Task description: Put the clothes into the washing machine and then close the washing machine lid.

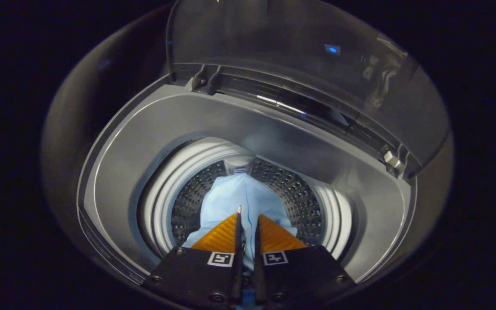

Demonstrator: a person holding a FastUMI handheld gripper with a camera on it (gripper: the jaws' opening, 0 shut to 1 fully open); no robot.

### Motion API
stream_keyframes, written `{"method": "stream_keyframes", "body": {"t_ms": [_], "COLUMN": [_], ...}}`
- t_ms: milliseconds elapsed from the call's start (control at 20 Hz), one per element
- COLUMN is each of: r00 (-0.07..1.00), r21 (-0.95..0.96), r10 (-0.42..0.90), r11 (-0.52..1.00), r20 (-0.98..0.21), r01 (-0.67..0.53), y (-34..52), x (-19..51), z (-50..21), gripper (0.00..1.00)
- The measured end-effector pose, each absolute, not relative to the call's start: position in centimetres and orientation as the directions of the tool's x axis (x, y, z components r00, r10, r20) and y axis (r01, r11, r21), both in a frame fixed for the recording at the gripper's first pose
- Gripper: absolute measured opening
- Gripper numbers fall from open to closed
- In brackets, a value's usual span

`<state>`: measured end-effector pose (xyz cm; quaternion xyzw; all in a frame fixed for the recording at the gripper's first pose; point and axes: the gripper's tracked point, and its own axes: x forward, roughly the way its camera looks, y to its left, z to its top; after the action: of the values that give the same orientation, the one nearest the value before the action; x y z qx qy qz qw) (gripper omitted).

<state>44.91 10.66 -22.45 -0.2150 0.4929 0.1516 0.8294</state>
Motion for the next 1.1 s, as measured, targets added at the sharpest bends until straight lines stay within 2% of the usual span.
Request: {"method": "stream_keyframes", "body": {"t_ms": [150,250,300,350,650,850,1100], "r00": [0.488,0.520,0.543,0.562,0.634,0.672,0.777], "r21": [-0.211,-0.226,-0.242,-0.258,-0.294,-0.251,-0.242], "r10": [0.041,0.039,0.036,0.026,0.041,0.096,0.145], "r11": [0.869,0.871,0.870,0.870,0.861,0.882,0.902], "r20": [-0.872,-0.853,-0.839,-0.827,-0.772,-0.734,-0.612], "r01": [-0.448,-0.436,-0.430,-0.421,-0.415,-0.399,-0.358], "y": [10.6,10.4,10.1,9.8,9.1,10.3,11.1], "x": [45.4,46.0,46.3,46.5,46.1,45.0,45.5], "z": [-21.8,-21.0,-20.4,-19.5,-15.7,-11.5,-4.0], "gripper": [0.14,0.24,0.24,0.31,0.98,0.99,0.98]}}
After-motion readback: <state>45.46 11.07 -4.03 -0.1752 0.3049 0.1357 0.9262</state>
